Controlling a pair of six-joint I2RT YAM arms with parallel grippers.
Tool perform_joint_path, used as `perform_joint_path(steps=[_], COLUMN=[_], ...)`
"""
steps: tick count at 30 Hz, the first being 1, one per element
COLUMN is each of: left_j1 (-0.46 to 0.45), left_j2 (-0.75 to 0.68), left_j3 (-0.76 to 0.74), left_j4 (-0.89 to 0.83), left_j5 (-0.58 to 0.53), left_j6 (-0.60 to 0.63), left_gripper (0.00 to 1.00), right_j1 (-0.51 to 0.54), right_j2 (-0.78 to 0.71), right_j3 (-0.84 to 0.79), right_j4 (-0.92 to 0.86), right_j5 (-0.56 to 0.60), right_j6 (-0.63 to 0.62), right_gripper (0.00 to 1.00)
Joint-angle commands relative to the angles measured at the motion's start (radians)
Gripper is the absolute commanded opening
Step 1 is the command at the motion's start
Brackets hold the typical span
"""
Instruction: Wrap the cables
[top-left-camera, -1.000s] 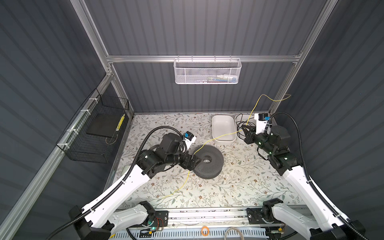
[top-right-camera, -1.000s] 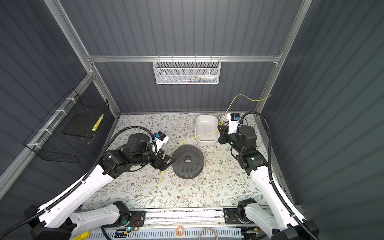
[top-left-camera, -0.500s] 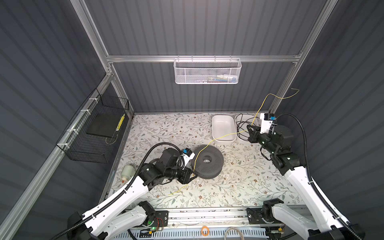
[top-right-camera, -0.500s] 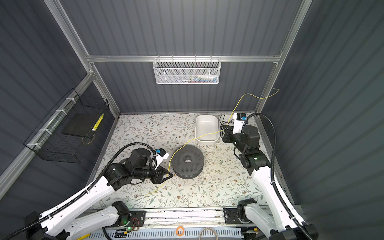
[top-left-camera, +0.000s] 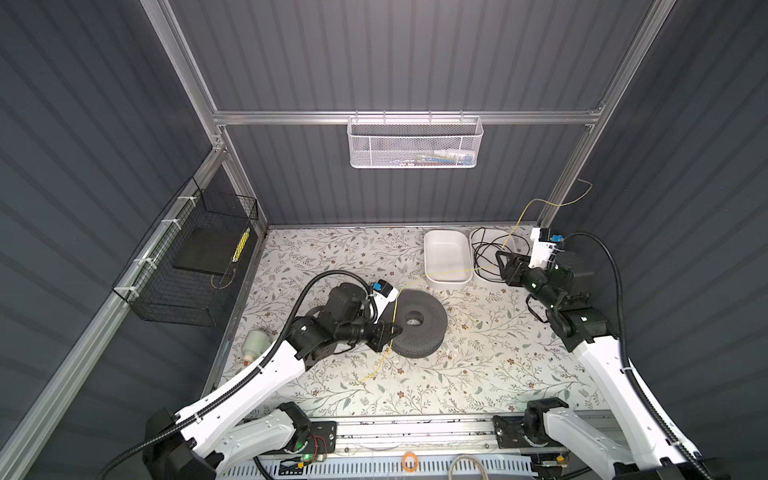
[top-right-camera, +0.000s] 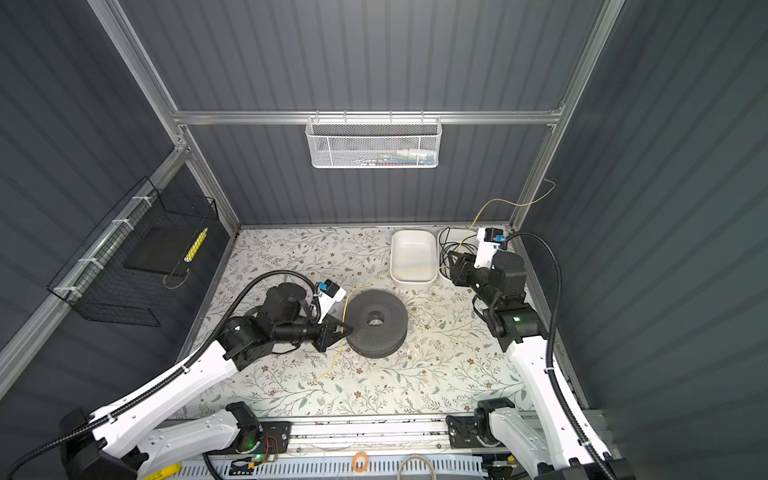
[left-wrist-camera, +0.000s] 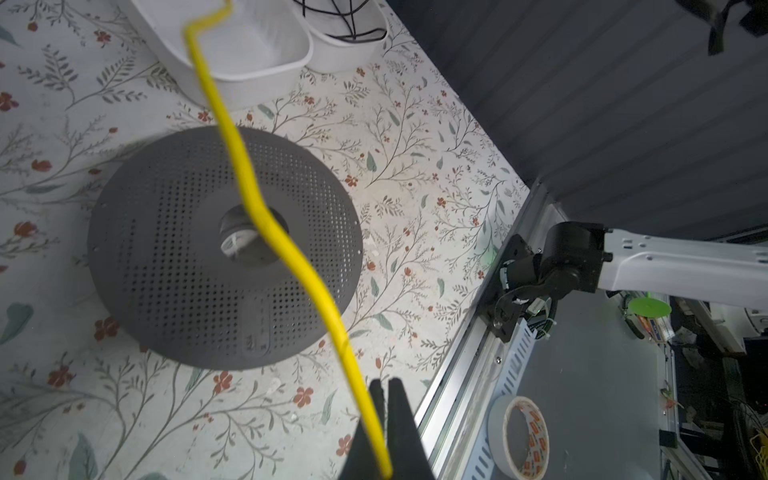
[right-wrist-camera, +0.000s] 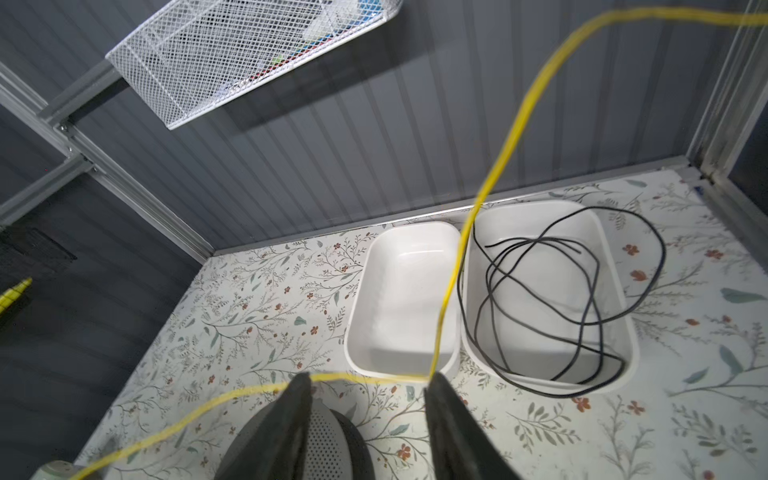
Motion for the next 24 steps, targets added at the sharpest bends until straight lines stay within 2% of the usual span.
perform_joint_path(steps=[1,6,8,13,19,22,24], left_j1=[-0.001,-0.001,-0.001,-0.001,-0.001,0.0,-0.001], left_j2=[0.101,0.228,0.274,0.346,0.381,0.4,0.408], left_j3=[0.113,0.229,0.283,0.383,0.44,0.46,0.461], left_j4=[0.116,0.174,0.156,0.139,0.136,0.119,0.131], left_j5=[0.08,0.164,0.171,0.194,0.191,0.186,0.18], left_j6=[0.003,0.02,0.04,0.061,0.065,0.062,0.051], left_gripper=[0.0,0.0,0.0,0.0,0.0,0.0,0.0], right_j1=[-0.002,-0.003,0.0,0.053,0.204,0.208,0.21], right_j2=[-0.069,-0.163,-0.194,-0.243,-0.248,-0.241,-0.222], right_j3=[-0.021,-0.065,-0.066,-0.136,-0.216,-0.22,-0.213], right_j4=[-0.065,-0.077,-0.079,0.027,0.099,0.095,0.104], right_j5=[-0.046,-0.13,-0.222,-0.325,-0.247,-0.218,-0.263], right_j6=[0.043,0.078,0.086,0.14,0.114,0.115,0.115], right_gripper=[0.56,0.6,0.6,0.61,0.62,0.67,0.69])
